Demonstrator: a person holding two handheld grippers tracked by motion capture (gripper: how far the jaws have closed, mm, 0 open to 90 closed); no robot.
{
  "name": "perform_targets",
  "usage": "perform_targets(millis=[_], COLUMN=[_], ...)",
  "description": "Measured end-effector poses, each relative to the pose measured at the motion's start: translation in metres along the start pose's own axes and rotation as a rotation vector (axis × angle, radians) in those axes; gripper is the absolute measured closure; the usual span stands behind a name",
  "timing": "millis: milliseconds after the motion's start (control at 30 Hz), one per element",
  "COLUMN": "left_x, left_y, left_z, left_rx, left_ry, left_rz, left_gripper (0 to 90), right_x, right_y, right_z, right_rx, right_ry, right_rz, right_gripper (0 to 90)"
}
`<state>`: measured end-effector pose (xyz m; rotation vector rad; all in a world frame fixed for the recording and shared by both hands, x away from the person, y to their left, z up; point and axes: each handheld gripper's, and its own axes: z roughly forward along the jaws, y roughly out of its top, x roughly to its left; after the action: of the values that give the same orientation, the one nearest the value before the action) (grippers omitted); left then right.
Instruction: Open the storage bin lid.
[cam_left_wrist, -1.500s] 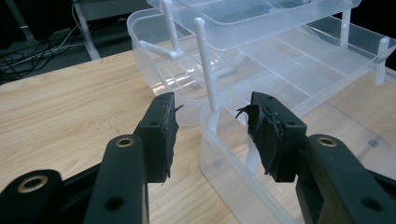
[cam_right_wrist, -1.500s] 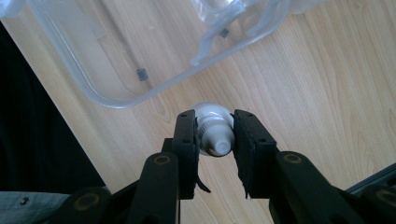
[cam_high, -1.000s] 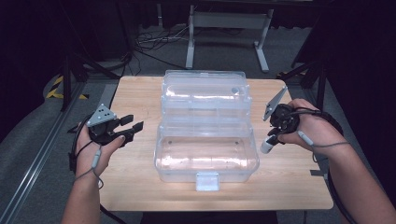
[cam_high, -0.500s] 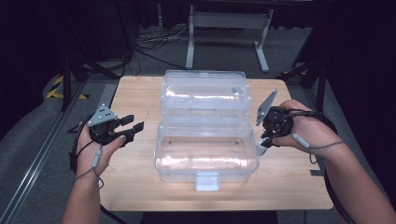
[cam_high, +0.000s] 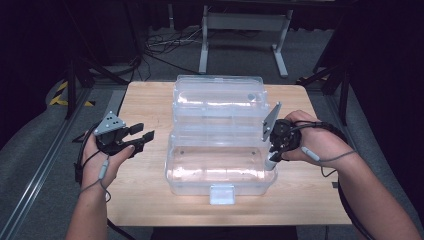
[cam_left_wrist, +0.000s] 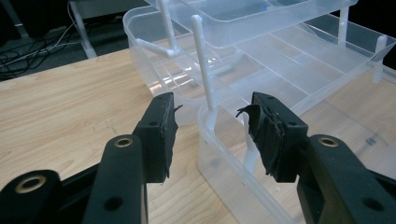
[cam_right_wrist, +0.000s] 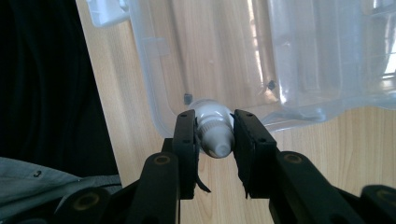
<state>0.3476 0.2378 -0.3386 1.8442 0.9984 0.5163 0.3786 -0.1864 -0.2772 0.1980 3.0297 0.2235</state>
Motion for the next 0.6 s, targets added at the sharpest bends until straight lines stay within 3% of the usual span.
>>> perform_targets(millis=[267,600], left_x=[0.000,0.000], left_y=[-0.001,-0.001], left_z=[0.001,0.002], left_rx=[0.006,0.014], left_ry=[-0.002,-0.003], left_rz=[0.001,0.008], left_gripper=[51.5,50.4], right_x=[0.002,-0.001], right_y=[0.008,0.012], right_z=[0.014,0.035], right_rx=[0.009,0.030], right_ry=[0.016,0.048], right_rz=[-0.033,-0.039], right_gripper=[71.4,71.3])
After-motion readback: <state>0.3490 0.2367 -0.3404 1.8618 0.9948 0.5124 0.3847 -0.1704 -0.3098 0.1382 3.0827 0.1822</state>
